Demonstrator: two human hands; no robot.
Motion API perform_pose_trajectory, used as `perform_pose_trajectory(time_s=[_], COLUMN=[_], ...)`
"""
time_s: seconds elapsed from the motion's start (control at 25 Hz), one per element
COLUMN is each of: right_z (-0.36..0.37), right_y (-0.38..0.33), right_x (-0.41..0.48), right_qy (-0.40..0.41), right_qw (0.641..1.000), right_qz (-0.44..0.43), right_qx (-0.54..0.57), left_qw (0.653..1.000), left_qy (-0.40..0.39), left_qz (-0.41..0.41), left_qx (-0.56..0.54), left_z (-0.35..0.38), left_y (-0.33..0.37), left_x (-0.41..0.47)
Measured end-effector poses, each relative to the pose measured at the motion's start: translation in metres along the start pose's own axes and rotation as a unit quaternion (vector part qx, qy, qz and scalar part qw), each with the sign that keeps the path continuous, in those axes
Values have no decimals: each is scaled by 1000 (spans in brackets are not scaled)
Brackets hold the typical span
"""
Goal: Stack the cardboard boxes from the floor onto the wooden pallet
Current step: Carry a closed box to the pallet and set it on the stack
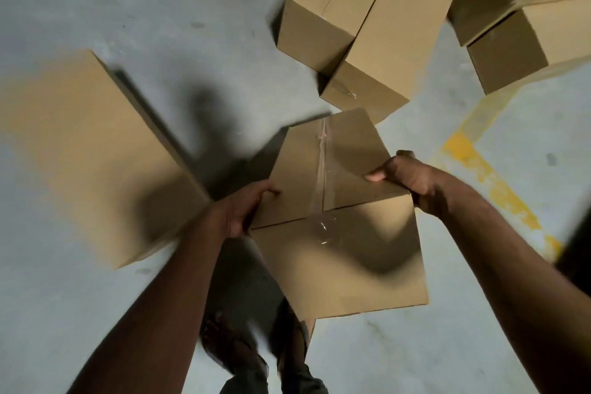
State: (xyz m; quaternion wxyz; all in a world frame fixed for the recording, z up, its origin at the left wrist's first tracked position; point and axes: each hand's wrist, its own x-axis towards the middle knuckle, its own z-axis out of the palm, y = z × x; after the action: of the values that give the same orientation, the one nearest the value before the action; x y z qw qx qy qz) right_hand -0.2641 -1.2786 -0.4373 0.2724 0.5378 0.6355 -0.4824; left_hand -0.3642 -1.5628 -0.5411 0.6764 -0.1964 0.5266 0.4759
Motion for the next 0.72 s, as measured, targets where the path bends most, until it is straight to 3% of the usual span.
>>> perform_pose_trajectory(time_s=[0.12,0.32,0.48,0.72], right_z=[-16,-50,-91,-132], right_y=[21,58,70,78], right_x=[22,2,-53,-208], right_qy=[-37,-32,-61,17], right_qw=[998,996,984,945], right_qz=[46,-56,-80,-119], right_qx=[3,63,150,303], left_qw=[998,985,969,905], left_qy=[61,111,124,140], left_qz=[11,32,65,254], left_qx=[33,129,202,310], left_z=[44,100,141,200], left_y=[6,15,51,81], left_x=[17,-3,-69,-197])
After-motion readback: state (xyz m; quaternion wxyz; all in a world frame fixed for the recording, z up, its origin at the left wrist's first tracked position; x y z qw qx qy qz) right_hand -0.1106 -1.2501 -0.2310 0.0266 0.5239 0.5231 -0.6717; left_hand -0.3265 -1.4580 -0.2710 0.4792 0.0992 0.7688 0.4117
